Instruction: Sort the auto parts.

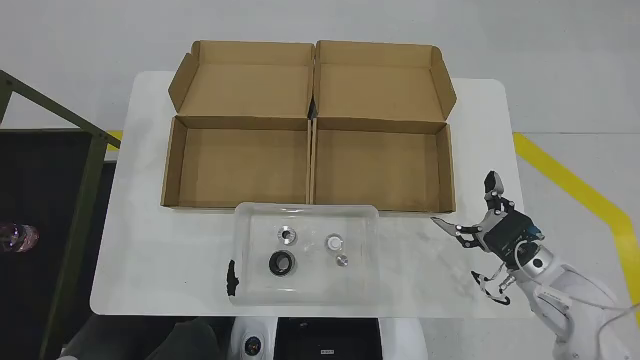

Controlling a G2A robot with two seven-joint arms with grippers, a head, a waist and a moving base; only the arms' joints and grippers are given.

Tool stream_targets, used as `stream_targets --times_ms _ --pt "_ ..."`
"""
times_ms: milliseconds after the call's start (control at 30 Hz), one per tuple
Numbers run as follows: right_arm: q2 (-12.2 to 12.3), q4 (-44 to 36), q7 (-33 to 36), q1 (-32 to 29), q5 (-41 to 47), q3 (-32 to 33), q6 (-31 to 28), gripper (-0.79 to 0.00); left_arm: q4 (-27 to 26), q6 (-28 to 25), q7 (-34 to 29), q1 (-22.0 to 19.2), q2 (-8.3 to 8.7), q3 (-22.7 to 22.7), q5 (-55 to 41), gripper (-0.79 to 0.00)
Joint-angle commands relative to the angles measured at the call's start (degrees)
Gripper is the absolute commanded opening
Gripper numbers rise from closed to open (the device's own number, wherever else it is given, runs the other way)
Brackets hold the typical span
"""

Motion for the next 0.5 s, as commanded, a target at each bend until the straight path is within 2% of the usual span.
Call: stream_targets --times_ms 0,367,467 --pt "0.00 0.00 0.00 0.00 0.00 0.00 0.00 0.000 0.00 0.00 0.00 0.00 0.00 0.00 0.00 0.000" --pt "0.00 0.00 0.00 0.00 0.00 0.00 0.00 0.000 0.00 0.00 0.00 0.00 0.00 0.00 0.00 -0.001" --pt "0.11 0.33 1.51 0.52 2.29 -1.40 -3.66 0.000 0.00 0.00 0.00 0.00 0.00 0.00 0.00 0.000"
